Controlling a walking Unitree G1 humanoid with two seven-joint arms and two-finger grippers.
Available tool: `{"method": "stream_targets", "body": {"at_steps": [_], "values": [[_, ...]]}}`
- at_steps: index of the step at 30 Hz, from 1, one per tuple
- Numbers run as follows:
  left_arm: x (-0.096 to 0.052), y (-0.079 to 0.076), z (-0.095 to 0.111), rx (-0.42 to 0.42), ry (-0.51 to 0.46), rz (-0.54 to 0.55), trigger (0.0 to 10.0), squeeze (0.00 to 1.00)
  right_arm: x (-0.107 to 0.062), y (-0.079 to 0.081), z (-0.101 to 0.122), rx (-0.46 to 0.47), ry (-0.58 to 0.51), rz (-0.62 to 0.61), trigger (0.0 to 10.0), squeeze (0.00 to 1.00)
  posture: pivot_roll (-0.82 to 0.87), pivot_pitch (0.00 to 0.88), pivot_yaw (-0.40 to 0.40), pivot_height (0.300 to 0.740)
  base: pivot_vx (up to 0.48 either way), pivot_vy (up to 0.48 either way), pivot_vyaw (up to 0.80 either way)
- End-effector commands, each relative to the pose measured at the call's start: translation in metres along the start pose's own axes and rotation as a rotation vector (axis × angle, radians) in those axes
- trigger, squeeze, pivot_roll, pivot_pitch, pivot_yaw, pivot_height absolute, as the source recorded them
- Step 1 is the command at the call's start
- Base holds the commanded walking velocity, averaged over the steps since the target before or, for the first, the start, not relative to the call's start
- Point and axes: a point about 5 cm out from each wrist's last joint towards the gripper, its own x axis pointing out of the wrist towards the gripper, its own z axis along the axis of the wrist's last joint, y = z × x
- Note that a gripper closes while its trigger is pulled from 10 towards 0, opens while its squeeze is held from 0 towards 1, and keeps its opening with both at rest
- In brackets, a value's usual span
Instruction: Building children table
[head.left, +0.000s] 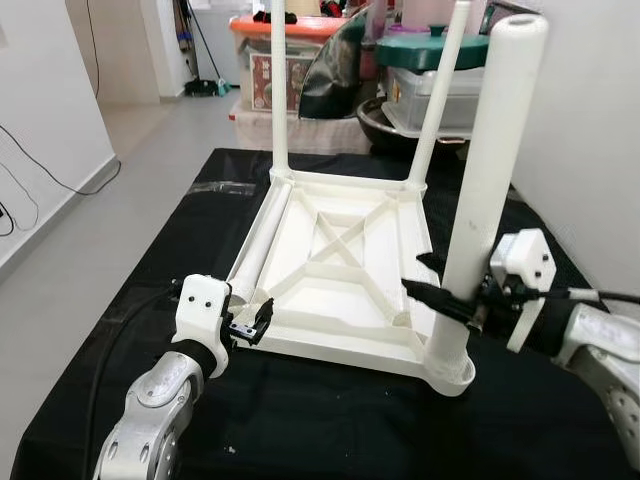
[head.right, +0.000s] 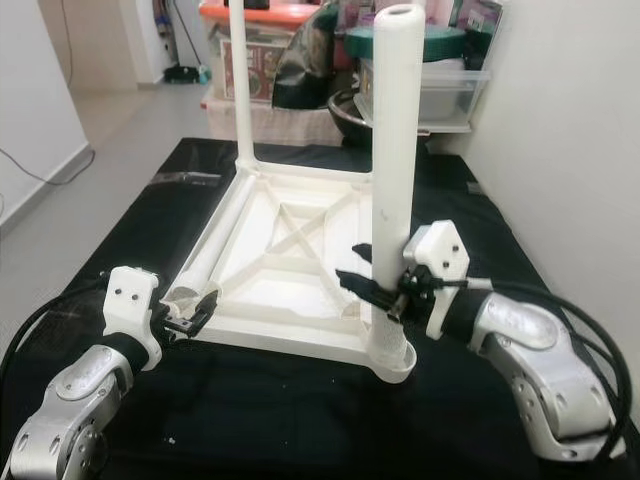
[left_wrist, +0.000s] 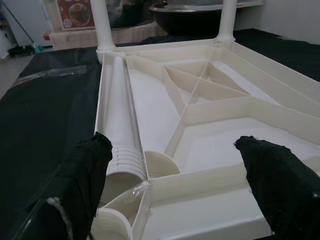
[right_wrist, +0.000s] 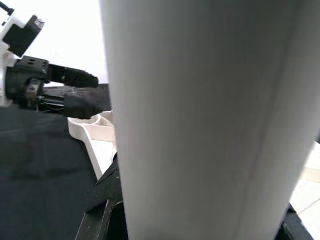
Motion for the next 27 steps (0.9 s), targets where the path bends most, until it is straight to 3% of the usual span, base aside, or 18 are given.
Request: {"method": "stream_targets", "body": {"at_steps": [1,13,27], "values": [[0.003,0.001,-0.002,0.014,0.010,-0.010,10.0,0.00,-0.003,0.001,-0.011,0.028,0.050,-0.005,10.0,0.00,0.00,0.000,-0.043,0.740,0.000,0.000,0.00],[0.003,-0.001,-0.002,0.013,0.005,-0.012,10.0,0.00,-0.001,-0.027,-0.003,-0.019,0.031,-0.131,10.0,0.00,0.01,0.000,-0.059,0.740,0.000,0.000,0.00],[0.004,-0.003,-0.002,0.012,0.002,-0.020,10.0,0.00,0.003,-0.014,-0.005,-0.026,0.042,-0.035,10.0,0.00,0.01,0.000,-0.060,0.740,0.000,0.000,0.00]]}}
